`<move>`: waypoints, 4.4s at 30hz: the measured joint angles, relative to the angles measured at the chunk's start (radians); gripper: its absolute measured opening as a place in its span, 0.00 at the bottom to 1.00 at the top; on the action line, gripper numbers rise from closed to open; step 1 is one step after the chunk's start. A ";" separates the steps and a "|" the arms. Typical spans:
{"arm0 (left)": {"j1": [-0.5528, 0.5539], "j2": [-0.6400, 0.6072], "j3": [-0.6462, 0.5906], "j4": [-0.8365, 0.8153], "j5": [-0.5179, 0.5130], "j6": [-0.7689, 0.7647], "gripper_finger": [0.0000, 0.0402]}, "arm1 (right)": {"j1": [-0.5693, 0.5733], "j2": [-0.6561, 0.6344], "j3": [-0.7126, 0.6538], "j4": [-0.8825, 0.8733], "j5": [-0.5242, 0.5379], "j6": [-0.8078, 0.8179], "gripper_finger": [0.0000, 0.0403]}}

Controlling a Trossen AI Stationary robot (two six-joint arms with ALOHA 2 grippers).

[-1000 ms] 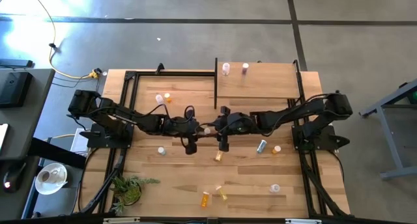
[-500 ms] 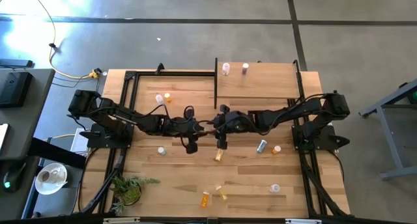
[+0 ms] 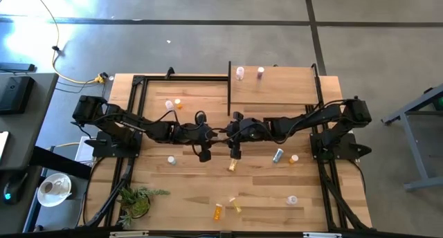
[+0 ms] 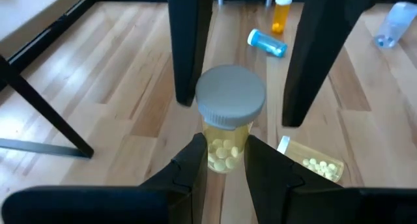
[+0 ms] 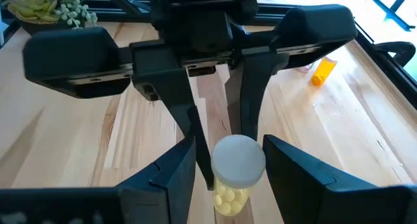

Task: Pick and place medicine bottles onto shelf by color
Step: Put the top yellow pill bottle on the shelf

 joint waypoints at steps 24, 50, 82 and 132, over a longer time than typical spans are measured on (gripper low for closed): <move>-0.001 0.000 0.000 0.024 -0.019 0.036 0.21 | -0.002 -0.002 0.000 -0.002 0.002 0.000 0.27; -0.001 0.000 -0.001 0.036 0.006 0.060 0.48 | -0.005 -0.187 -0.001 -0.105 0.135 -0.003 0.27; 0.030 -0.144 -0.001 0.020 -0.102 0.215 0.48 | -0.274 -0.674 -0.131 -0.148 0.683 -0.096 0.27; 0.151 -0.151 -0.001 0.002 -0.113 0.173 0.48 | -0.848 -0.702 -0.436 -0.234 0.638 0.395 0.27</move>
